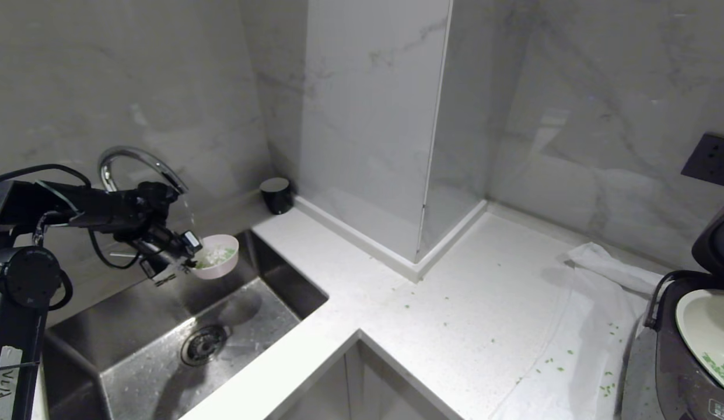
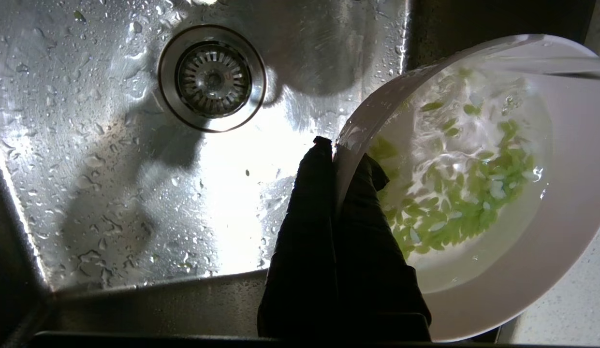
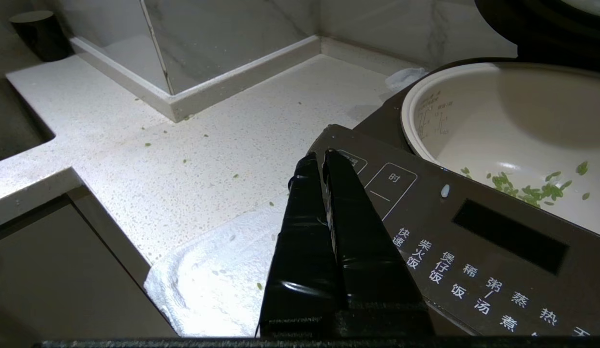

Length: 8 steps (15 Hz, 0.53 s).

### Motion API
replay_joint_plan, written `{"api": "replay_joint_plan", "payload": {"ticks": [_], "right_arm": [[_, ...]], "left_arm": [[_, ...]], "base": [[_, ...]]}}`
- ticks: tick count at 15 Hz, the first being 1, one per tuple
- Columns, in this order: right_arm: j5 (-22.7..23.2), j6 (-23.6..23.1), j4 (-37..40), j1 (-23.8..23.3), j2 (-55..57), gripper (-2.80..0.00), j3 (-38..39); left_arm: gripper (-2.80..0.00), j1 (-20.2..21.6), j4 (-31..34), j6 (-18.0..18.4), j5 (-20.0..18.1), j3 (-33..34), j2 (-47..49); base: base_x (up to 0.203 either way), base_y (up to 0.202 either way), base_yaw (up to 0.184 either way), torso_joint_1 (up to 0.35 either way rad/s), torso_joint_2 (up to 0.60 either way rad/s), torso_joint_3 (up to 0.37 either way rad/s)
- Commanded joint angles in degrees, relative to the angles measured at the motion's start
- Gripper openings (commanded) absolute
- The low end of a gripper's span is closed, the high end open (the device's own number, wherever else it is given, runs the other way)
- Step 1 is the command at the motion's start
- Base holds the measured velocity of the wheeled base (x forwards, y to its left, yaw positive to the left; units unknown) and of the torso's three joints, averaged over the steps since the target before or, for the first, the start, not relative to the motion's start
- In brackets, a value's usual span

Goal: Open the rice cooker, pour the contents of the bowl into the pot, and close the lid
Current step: Fill a bowl with water from the tap

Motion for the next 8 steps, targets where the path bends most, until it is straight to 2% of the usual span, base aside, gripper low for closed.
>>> {"api": "replay_joint_plan", "payload": {"ticks": [1, 8], "right_arm": [[0.01, -0.02, -0.03, 0.02, 0.00, -2.80, 0.01], [0.01, -0.02, -0.03, 0.02, 0.00, -2.80, 0.01]], "left_arm": [[-2.80, -0.02, 0.14, -0.36, -0.15, -0.08, -0.10], [-2.80, 0.86, 0.06, -0.36, -0.24, -0.19, -0.19]], "base": [[0.000, 0.000, 0.000, 0.000, 0.00, 0.000], [0.000, 0.000, 0.000, 0.000, 0.00, 0.000]]}}
